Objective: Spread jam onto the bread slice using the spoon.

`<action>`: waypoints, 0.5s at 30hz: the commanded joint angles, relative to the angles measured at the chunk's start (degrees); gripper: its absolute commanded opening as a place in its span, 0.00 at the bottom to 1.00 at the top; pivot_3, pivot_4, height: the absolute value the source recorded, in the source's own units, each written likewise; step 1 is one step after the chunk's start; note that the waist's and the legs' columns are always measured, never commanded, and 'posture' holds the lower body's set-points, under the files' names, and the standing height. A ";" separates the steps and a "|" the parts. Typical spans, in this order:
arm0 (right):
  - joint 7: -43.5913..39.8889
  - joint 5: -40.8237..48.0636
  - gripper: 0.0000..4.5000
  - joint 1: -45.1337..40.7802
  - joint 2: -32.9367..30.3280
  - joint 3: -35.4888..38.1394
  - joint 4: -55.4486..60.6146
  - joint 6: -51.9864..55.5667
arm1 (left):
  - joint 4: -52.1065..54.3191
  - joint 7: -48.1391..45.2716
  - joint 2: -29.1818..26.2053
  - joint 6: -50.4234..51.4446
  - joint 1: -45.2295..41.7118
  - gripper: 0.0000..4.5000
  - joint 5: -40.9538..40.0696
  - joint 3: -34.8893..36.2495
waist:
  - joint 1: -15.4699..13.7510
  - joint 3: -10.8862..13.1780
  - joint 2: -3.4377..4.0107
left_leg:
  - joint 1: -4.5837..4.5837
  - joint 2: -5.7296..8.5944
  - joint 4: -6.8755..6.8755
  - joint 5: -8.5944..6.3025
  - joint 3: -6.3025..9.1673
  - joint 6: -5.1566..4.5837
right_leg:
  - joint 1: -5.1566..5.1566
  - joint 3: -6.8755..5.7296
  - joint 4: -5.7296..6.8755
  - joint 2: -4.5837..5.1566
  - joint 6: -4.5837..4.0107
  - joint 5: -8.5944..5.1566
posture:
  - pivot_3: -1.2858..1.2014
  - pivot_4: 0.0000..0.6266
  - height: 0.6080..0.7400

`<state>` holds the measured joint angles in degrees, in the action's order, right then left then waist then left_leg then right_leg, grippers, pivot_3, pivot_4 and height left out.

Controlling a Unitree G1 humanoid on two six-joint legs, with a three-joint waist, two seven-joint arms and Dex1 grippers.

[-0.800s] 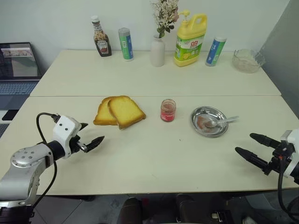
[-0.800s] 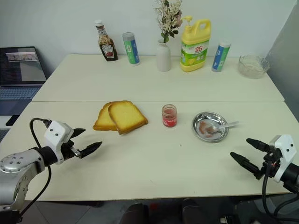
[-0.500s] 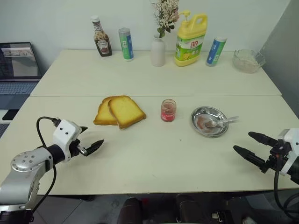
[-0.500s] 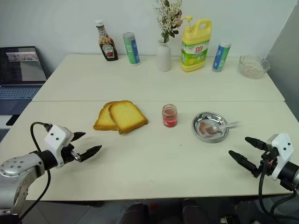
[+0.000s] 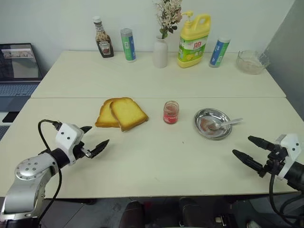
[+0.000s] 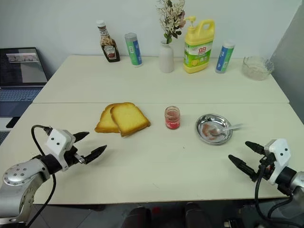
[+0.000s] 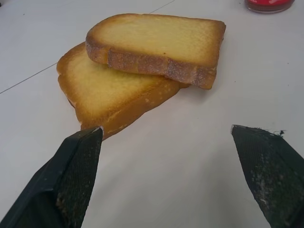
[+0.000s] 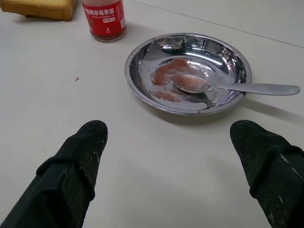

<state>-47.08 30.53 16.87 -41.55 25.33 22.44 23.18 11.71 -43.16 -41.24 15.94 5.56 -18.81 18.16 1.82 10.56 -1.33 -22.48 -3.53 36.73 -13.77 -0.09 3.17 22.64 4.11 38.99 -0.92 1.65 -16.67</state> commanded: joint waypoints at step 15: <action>0.24 18.64 0.99 -8.47 -9.35 3.25 16.77 12.50 | 1.89 21.55 14.69 24.05 -19.51 1.00 -7.09 -1.55 | -0.01 -0.07 -0.13 | -0.05 0.03 0.24 0.00 0.14 0.00 | -0.12 -0.06 0.05 -0.04 0.14 0.09 | 0.52 0.24 1.00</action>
<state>-48.00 46.03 10.39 -49.69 26.45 36.63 34.66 13.12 -24.31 -26.63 37.30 -12.11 -24.87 15.56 1.81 10.50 -1.46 -22.52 -3.48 36.99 -13.76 0.05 3.16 22.51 4.06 39.04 -0.96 1.83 -16.55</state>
